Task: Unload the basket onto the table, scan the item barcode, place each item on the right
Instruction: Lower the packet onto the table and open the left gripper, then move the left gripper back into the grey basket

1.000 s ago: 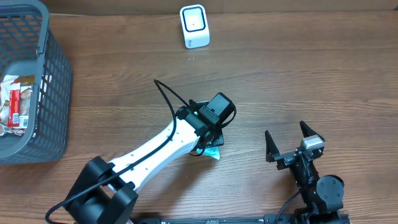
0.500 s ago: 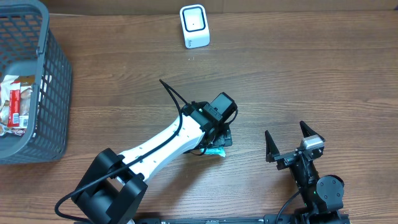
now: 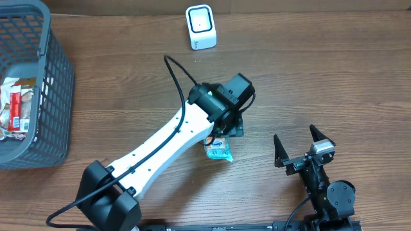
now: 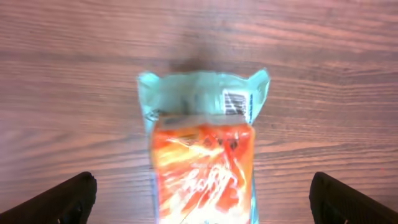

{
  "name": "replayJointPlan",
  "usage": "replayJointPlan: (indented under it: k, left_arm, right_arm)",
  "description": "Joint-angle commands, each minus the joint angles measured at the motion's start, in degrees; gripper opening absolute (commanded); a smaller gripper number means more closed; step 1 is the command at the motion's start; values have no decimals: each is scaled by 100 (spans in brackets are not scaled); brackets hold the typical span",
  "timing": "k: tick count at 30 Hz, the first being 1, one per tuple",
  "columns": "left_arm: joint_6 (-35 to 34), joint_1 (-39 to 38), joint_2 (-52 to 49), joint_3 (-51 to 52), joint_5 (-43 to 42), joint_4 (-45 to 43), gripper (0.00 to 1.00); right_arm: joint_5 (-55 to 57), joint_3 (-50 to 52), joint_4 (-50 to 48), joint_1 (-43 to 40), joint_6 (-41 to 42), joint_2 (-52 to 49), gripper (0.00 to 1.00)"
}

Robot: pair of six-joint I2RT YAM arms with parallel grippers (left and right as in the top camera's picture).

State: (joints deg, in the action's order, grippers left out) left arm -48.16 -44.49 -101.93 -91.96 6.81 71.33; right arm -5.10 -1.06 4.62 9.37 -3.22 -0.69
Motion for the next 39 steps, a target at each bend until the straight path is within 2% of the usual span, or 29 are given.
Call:
replayJointPlan:
  k: [1,6,10,13,18,23,35,39]
  left_arm:
    - [463,181,-28,-960,852,529,100]
    - [922,616,-28,-2225,1735,1556,100]
    - [1012,1200,-28,-3274,2605,2527,100]
    - [1659,1744,70,-3698,2938,2546,100]
    - [1818,2826,214,-4094,3501,2492,100]
    - [2618,3904,236,-4177,3576,2122,100]
    - [2896,6312,227,-4170,2979,1154,100]
    - [3152,6979,192,-4168,2321,846,100]
  right_arm:
    - [50,61,-22,-22,-26,52,100]
    - [50,61,-22,-22,-26,52,100]
    - [50,61,-22,-22,-26,52,100]
    - [50,61,-22,-22,-26,52,100]
    - [50,61,-22,-22,-26,52,100]
    - [50,61,-20,-22,-26,52,100]
    - [50,61,-22,-22,-26,52,100]
    - [50,61,-22,-22,-26,52,100]
